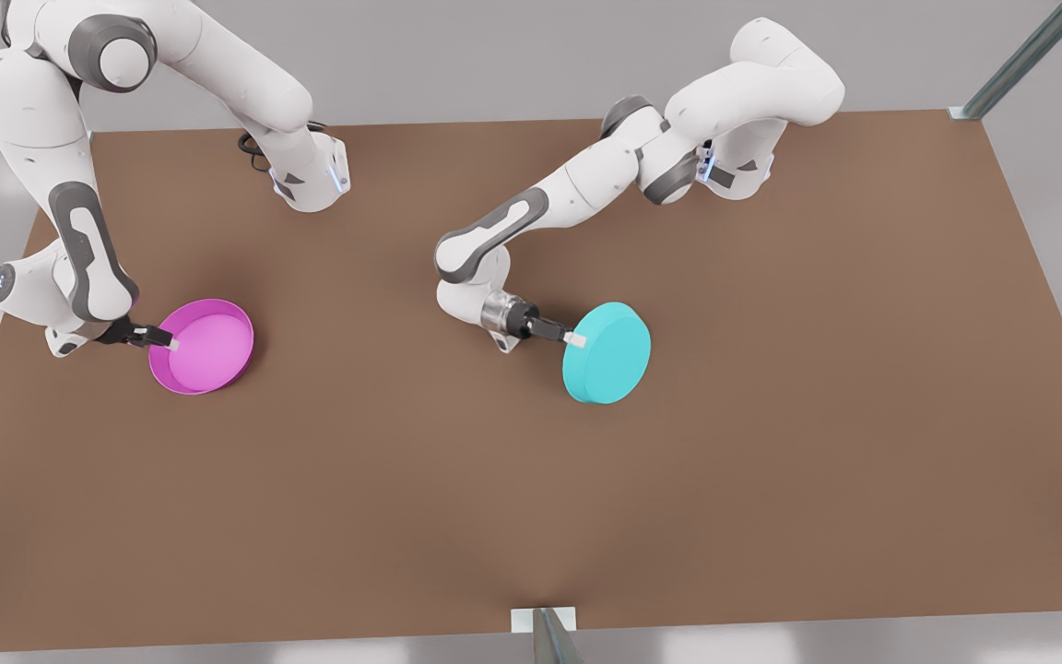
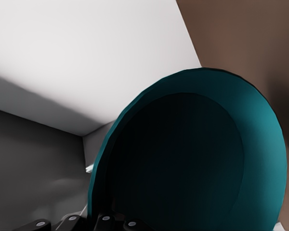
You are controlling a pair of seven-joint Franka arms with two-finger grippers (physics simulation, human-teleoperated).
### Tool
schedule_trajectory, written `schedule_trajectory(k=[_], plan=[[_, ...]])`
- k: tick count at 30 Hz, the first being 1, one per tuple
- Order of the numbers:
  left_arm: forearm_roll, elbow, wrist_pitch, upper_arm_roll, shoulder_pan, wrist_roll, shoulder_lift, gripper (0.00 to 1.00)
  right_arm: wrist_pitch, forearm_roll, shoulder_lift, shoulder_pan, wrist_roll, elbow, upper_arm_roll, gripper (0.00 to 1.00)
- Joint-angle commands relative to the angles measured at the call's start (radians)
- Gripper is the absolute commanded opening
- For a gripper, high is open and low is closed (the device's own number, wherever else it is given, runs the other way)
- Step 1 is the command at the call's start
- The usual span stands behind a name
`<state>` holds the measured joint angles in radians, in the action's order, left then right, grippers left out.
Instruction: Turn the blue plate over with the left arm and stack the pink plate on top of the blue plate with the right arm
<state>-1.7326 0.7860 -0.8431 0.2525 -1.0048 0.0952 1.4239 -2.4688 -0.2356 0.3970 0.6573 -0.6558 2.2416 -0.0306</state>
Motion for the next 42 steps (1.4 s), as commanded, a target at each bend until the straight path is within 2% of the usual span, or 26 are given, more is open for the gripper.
schedule_trajectory(k=[1, 5, 7, 14, 17, 20, 22, 25, 28, 31, 33, 34, 35, 36, 38, 39, 40, 42], plan=[[0.002, -0.001, -0.022, 0.001, 0.002, 0.231, -0.002, 1.00, 0.001, -0.002, -0.001, 0.001, -0.031, 0.000, 0.000, 1.00], [0.002, -0.031, -0.024, 0.017, 0.002, 0.235, -0.005, 1.00, 0.001, -0.002, 0.000, 0.001, -0.031, 0.000, 0.000, 1.00], [0.002, -0.065, -0.024, 0.080, 0.018, 0.239, -0.005, 1.00, 0.001, -0.002, 0.000, -0.001, -0.031, 0.000, 0.000, 1.00], [0.004, -0.097, -0.097, 0.350, 0.140, 0.460, -0.005, 1.00, 0.002, -0.002, 0.000, -0.001, -0.031, 0.000, -0.005, 0.75], [0.151, -0.099, -0.116, 0.360, 0.140, 0.650, -0.005, 1.00, 0.005, -0.002, 0.000, -0.001, -0.031, 0.000, -0.005, 0.65], [0.306, -0.113, -0.146, 0.392, 0.140, 0.871, -0.023, 1.00, 0.005, -0.002, 0.000, -0.001, -0.033, 0.000, -0.006, 0.48], [0.306, -0.133, -0.146, 0.444, 0.140, 0.906, -0.026, 1.00, 0.005, -0.002, 0.000, -0.002, -0.034, 0.000, -0.006, 0.44], [0.306, -0.131, -0.171, 0.447, 0.140, 0.908, -0.036, 1.00, 0.005, -0.002, 0.008, -0.008, -0.036, -0.002, -0.006, 0.38], [0.306, -0.133, -0.237, 0.448, 0.137, 0.923, -0.039, 1.00, 0.008, -0.002, 0.008, -0.011, -0.036, -0.007, -0.008, 0.21], [0.338, -0.133, -0.445, 0.689, 0.195, 1.239, -0.092, 1.00, 0.039, -0.002, 0.006, -0.002, -0.048, -0.013, -0.012, 0.21], [0.497, -0.133, -0.508, 0.787, 0.271, 1.487, -0.221, 1.00, 0.099, -0.057, 0.005, 0.002, -0.071, -0.025, -0.014, 0.21], [0.726, -0.131, -0.511, 0.803, 0.409, 1.612, -0.358, 1.00, 0.126, -0.079, 0.005, 0.004, -0.077, -0.031, -0.014, 0.21], [0.842, -0.129, -0.492, 0.800, 0.510, 1.620, -0.430, 1.00, 0.152, -0.080, 0.003, 0.010, -0.077, -0.042, -0.014, 0.21], [0.872, -0.126, -0.401, 0.803, 0.664, 1.608, -0.490, 1.00, 0.178, -0.093, 0.000, 0.011, -0.079, -0.050, -0.014, 0.21], [0.864, -0.117, -0.285, 0.781, 0.935, 1.337, -0.519, 1.00, 0.192, -0.097, 0.000, 0.011, -0.087, -0.051, -0.014, 0.21], [0.852, -0.114, -0.239, 0.745, 1.073, 0.992, -0.525, 1.00, 0.234, -0.145, 0.000, 0.010, -0.113, -0.062, -0.014, 0.21], [0.851, -0.116, -0.225, 0.636, 1.130, 0.658, -0.525, 1.00, 0.251, -0.149, -0.003, 0.011, -0.120, -0.065, -0.014, 0.21], [0.893, -0.114, -0.133, 0.626, 1.316, 0.172, -0.530, 1.00, 0.337, -0.172, -0.017, 0.010, -0.140, -0.097, -0.014, 0.21]])
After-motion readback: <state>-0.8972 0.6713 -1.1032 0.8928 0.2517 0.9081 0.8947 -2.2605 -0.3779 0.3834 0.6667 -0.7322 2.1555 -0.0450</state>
